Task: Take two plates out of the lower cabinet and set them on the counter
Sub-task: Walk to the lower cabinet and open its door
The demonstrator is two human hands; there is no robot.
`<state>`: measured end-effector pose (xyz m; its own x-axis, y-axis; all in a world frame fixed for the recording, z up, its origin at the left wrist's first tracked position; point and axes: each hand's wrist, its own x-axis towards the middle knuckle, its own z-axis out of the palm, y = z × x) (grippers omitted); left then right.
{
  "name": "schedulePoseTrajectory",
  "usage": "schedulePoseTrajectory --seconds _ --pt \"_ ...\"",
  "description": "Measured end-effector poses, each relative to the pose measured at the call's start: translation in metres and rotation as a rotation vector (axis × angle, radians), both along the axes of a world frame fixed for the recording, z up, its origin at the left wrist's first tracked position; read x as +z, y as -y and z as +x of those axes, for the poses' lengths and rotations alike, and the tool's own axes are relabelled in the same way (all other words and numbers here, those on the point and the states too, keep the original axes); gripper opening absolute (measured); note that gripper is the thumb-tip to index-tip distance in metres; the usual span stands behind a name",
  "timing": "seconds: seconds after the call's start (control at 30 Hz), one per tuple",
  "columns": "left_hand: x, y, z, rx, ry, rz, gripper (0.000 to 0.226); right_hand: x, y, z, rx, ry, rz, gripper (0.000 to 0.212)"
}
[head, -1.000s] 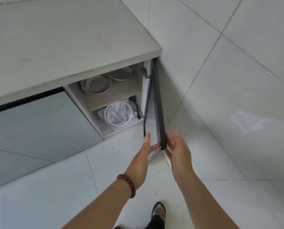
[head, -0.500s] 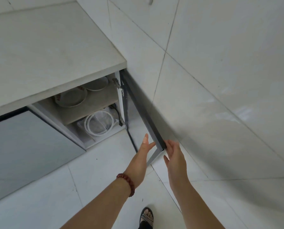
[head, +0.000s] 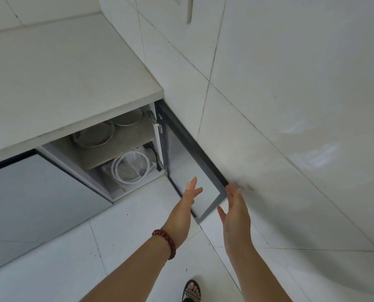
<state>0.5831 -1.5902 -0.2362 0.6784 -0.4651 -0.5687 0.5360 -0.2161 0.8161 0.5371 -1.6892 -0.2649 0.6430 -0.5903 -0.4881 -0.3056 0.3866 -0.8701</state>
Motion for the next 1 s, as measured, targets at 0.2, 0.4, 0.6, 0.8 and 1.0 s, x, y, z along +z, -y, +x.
schedulePoseTrajectory --seconds 0.2,0.4,0.6,0.8,1.0 --pt "-0.005 -0.001 0.005 0.037 0.021 0.005 0.048 0.002 -0.006 0.007 0.017 0.035 0.065 0.032" --pt "-0.012 -0.011 0.015 0.062 0.061 0.012 0.064 -0.001 -0.015 0.023 0.069 0.049 0.144 0.032" --pt "-0.016 -0.032 0.032 0.165 0.085 0.044 0.066 -0.01 -0.031 0.046 0.131 0.035 0.159 0.033" --pt "-0.024 -0.065 0.052 0.335 0.07 0.025 0.063 -0.027 -0.061 0.079 0.231 0.004 0.144 0.025" --pt "-0.053 -0.102 0.083 0.471 0.085 0.016 0.058 -0.053 -0.102 0.118 0.267 -0.033 0.154 0.021"
